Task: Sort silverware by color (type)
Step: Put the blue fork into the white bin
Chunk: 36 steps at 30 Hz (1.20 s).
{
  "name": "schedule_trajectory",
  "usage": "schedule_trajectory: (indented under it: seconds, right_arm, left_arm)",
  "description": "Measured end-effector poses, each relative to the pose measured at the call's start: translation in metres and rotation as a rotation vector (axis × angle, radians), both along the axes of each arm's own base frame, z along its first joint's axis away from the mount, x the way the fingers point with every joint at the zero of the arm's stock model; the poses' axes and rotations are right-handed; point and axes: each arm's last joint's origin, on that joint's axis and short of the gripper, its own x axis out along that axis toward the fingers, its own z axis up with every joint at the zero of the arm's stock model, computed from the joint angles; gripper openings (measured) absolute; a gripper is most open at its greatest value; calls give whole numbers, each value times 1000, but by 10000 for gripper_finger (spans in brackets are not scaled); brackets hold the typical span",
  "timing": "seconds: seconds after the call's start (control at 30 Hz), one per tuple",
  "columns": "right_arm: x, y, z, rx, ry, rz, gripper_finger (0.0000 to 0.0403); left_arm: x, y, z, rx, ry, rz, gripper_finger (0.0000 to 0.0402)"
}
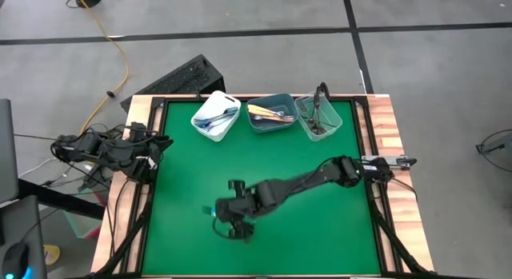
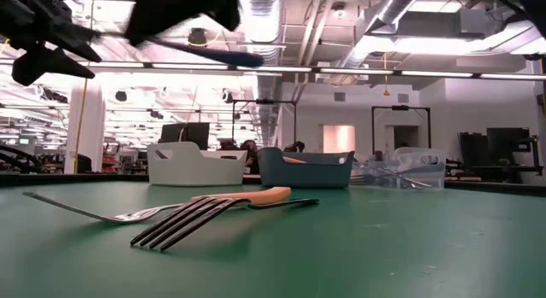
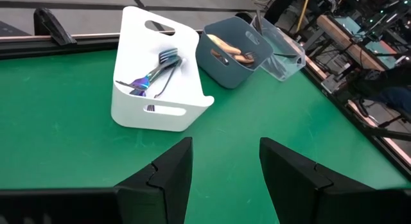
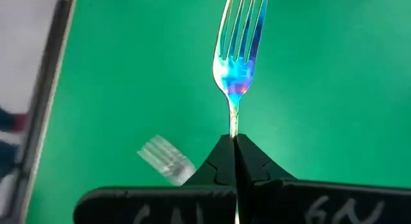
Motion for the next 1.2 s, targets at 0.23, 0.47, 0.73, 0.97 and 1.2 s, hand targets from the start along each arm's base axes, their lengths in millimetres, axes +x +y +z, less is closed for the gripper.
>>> schedule_trajectory:
  seconds: [0.23, 0.47, 0.73, 0.97, 1.2]
  right_arm:
    - [10, -59, 18, -103, -33, 30, 1]
    - [20, -134, 16, -197, -9, 103, 1]
    - [16, -229, 16, -291, 9, 130, 1]
    - [10, -298, 22, -268, -94, 73, 1]
    - [7, -332, 31, -290, -257, 216, 1]
  left_arm:
    - [0, 0, 0, 4, -1, 7, 164]
    - [0, 1, 0, 8, -8, 25, 164]
    - [0, 1, 0, -7, -24, 46, 164]
    - [0, 1, 0, -40, -51, 74, 164]
    - [0, 1, 0, -41, -52, 76, 164]
